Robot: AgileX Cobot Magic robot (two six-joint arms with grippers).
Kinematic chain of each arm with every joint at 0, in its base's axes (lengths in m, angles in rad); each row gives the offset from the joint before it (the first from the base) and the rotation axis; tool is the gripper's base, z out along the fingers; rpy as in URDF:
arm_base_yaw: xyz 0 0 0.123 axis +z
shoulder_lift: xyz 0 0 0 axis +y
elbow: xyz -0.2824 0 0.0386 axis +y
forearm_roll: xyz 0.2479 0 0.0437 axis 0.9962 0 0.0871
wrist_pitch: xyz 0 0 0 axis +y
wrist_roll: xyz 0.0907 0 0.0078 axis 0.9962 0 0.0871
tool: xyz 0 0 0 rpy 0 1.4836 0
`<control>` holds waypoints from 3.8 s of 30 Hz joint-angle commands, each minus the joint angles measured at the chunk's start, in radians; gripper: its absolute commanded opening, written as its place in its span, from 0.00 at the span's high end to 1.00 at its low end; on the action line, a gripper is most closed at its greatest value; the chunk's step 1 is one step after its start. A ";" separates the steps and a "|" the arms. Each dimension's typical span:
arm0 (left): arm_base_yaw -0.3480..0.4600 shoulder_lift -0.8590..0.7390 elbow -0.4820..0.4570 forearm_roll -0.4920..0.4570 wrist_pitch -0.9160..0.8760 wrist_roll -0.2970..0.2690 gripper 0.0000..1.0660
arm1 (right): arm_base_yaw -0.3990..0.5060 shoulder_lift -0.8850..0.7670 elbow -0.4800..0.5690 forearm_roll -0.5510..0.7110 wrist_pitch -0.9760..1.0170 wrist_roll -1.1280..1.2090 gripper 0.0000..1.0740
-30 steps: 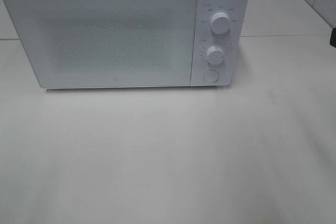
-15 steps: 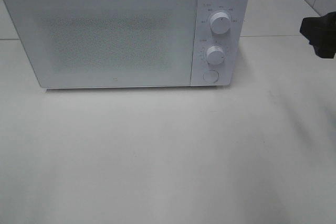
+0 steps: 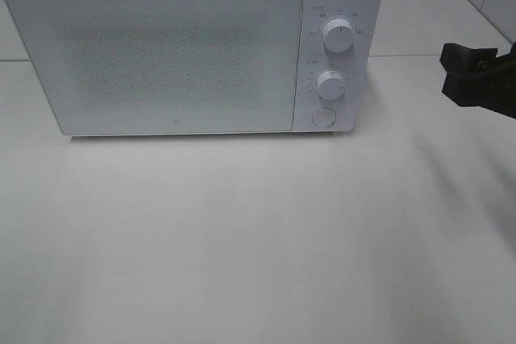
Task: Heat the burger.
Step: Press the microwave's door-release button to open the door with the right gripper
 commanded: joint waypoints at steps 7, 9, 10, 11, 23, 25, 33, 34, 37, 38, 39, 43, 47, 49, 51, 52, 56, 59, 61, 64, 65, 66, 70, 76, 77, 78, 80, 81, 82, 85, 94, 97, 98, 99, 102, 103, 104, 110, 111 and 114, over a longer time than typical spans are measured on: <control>-0.004 -0.007 0.002 0.000 0.003 -0.003 0.06 | 0.203 0.183 0.000 0.369 -0.222 -0.191 0.29; -0.004 -0.007 0.002 0.000 0.003 -0.003 0.06 | 0.226 0.198 0.000 0.394 -0.238 -0.196 0.29; -0.004 -0.007 0.002 0.000 0.003 -0.003 0.06 | 0.267 0.223 0.000 0.428 -0.268 -0.197 0.29; -0.004 -0.007 0.002 0.000 0.003 -0.003 0.06 | 0.267 0.223 0.000 0.428 -0.268 -0.197 0.29; -0.004 -0.007 0.002 0.000 0.003 -0.003 0.06 | 0.515 0.337 -0.040 0.689 -0.306 -0.250 0.29; -0.004 -0.007 0.002 0.000 0.003 -0.003 0.06 | 0.531 0.346 -0.048 0.706 -0.305 -0.258 0.29; -0.004 -0.007 0.002 0.000 0.003 -0.003 0.06 | 0.614 0.390 -0.111 0.758 -0.300 -0.275 0.29; -0.004 -0.007 0.002 0.000 0.003 -0.003 0.06 | 0.629 0.407 -0.127 0.770 -0.298 -0.275 0.29; -0.004 -0.007 0.002 0.000 0.003 -0.003 0.06 | 0.651 0.432 -0.149 0.779 -0.294 -0.275 0.29; -0.004 -0.007 0.002 0.000 0.003 -0.003 0.06 | 0.651 0.432 -0.149 0.779 -0.294 -0.275 0.29; -0.004 -0.007 0.002 0.000 0.003 -0.003 0.06 | 0.659 0.443 -0.162 0.779 -0.281 -0.275 0.29; -0.004 -0.007 0.002 0.000 0.003 -0.003 0.06 | 0.665 0.446 -0.171 0.775 -0.270 -0.271 0.29; -0.004 -0.007 0.002 0.000 0.003 -0.003 0.06 | 0.665 0.446 -0.171 0.775 -0.257 -0.168 0.30; -0.004 -0.007 0.002 0.000 0.003 -0.003 0.06 | 0.665 0.446 -0.171 0.772 -0.241 -0.093 0.32; -0.004 -0.007 0.002 0.000 0.003 -0.003 0.06 | 0.665 0.446 -0.171 0.770 -0.231 -0.059 0.33; -0.004 -0.007 0.002 0.000 0.003 -0.003 0.06 | 0.665 0.446 -0.171 0.770 -0.218 0.032 0.38; -0.004 -0.007 0.002 0.000 0.003 -0.003 0.06 | 0.665 0.446 -0.171 0.768 -0.201 0.220 0.45; -0.004 -0.007 0.002 0.000 0.003 -0.003 0.06 | 0.665 0.446 -0.171 0.764 -0.196 0.498 0.58; -0.004 -0.007 0.002 0.000 0.003 -0.003 0.06 | 0.665 0.446 -0.171 0.762 -0.196 0.557 0.62; -0.004 -0.007 0.002 0.000 0.003 -0.003 0.06 | 0.665 0.446 -0.171 0.743 -0.196 0.777 0.74; -0.004 -0.007 0.002 0.000 0.003 -0.003 0.06 | 0.665 0.446 -0.171 0.725 -0.196 0.895 0.80; -0.004 -0.007 0.002 0.000 0.003 -0.003 0.06 | 0.665 0.446 -0.171 0.717 -0.196 0.952 0.83; -0.004 -0.007 0.002 0.000 0.003 -0.003 0.06 | 0.665 0.446 -0.171 0.710 -0.196 1.085 0.90; -0.004 -0.007 0.002 0.000 0.003 -0.003 0.06 | 0.665 0.446 -0.171 0.726 -0.128 1.177 1.00; -0.004 -0.007 0.002 0.000 0.003 -0.003 0.06 | 0.665 0.446 -0.171 0.726 -0.117 1.190 1.00; -0.004 -0.007 0.002 0.000 0.003 -0.003 0.06 | 0.665 0.446 -0.171 0.726 -0.117 1.190 1.00; -0.004 -0.007 0.002 0.000 0.003 -0.003 0.06 | 0.664 0.449 -0.171 0.726 -0.118 1.208 1.00; -0.004 -0.007 0.002 0.000 0.003 -0.003 0.06 | 0.664 0.449 -0.171 0.726 -0.118 1.220 1.00; -0.004 -0.007 0.002 0.000 0.003 -0.003 0.06 | 0.664 0.463 -0.172 0.726 -0.119 1.255 1.00; -0.004 -0.007 0.002 0.000 0.003 -0.003 0.06 | 0.664 0.494 -0.179 0.722 -0.112 1.307 1.00; -0.004 -0.007 0.002 0.000 0.003 -0.003 0.06 | 0.571 0.558 -0.269 0.617 -0.056 1.374 1.00; -0.004 -0.007 0.002 0.000 0.003 -0.003 0.06 | 0.539 0.569 -0.298 0.610 -0.035 1.374 1.00; -0.004 -0.007 0.002 0.000 0.003 -0.003 0.06 | 0.539 0.569 -0.298 0.610 -0.035 1.374 1.00; -0.004 -0.007 0.002 0.000 0.003 -0.003 0.06 | 0.523 0.581 -0.316 0.607 -0.020 1.370 1.00; -0.004 -0.007 0.002 0.000 0.003 -0.003 0.06 | 0.499 0.606 -0.345 0.595 -0.005 1.370 1.00; -0.004 -0.007 0.002 0.000 0.003 -0.003 0.06 | 0.490 0.616 -0.355 0.592 0.004 1.373 1.00; -0.004 -0.007 0.002 0.000 0.003 -0.003 0.06 | 0.490 0.616 -0.355 0.592 0.004 1.373 1.00; -0.004 -0.007 0.002 0.000 0.003 -0.003 0.06 | 0.453 0.664 -0.417 0.583 0.021 1.373 1.00; -0.004 -0.007 0.002 0.000 0.003 -0.003 0.06 | 0.449 0.670 -0.426 0.583 0.024 1.372 1.00; -0.004 -0.007 0.002 0.000 0.003 -0.003 0.06 | 0.444 0.696 -0.455 0.583 0.036 1.372 1.00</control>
